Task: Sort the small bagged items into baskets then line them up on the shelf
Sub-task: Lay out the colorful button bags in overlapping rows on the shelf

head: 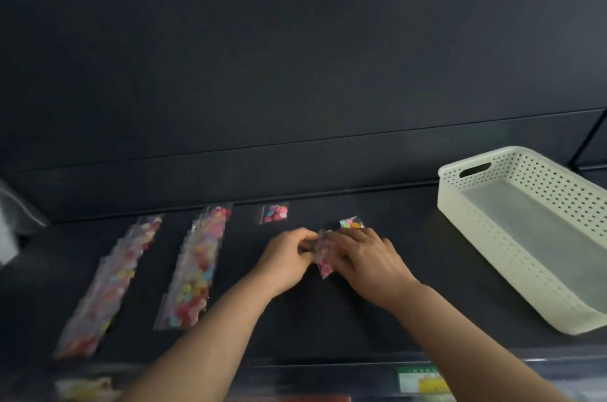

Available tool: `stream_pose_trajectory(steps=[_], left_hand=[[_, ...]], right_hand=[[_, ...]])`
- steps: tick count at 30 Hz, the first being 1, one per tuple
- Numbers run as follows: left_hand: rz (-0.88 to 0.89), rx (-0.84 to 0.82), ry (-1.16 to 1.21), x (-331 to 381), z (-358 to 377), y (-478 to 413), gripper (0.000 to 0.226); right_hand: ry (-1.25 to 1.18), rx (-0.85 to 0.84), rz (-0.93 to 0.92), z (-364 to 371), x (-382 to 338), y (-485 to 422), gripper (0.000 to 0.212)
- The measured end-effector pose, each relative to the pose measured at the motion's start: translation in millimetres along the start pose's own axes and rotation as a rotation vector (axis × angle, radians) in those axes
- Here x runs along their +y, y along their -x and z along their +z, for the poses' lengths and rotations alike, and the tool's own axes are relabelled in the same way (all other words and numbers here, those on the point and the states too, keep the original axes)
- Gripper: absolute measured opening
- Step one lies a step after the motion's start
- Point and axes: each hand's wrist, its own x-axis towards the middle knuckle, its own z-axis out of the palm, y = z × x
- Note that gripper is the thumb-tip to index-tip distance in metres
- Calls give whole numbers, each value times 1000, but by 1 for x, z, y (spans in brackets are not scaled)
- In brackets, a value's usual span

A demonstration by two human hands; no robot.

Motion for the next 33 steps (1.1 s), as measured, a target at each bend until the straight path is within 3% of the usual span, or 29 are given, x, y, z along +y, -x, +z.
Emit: stream_pose_trajectory(steps=[7, 10, 14, 17, 21, 23, 25, 27, 30, 31, 33], left_hand=[[-23, -26, 255, 13, 17, 1, 25], [-60, 221, 97, 13, 9, -6, 21], [-18, 61, -195, 14, 7, -17, 36], [72, -43, -289, 17, 13, -20, 34], [-59, 77, -91, 9, 8, -15, 8], [-134, 143, 227, 4, 2, -11, 8], [-183, 165, 519, 4, -7, -5, 7], [-218, 125, 698, 4, -15, 2, 9], [-240, 32, 806, -1, -23, 10, 19], [-237, 29, 786, -3, -26, 12, 20], [-224, 90, 752, -11, -32, 13, 19]], right_hand=[[118, 34, 200, -5, 18, 16, 37], [133, 61, 192, -11, 15, 17, 42], [117, 37, 111, -6, 6, 16, 40], [140, 19, 197, -4, 6, 17, 34], [165, 20, 240, -13, 2, 13, 36], [43, 105, 220, -12, -5, 7, 43], [-246, 145, 217, -8, -16, -1, 43], [-594, 78, 251, -3, -30, -8, 46], [-1040, 34, 329, 4, -46, -15, 19], [-1110, 45, 353, 5, -49, -18, 8], [-1123, 36, 381, 9, -51, -24, 7]])
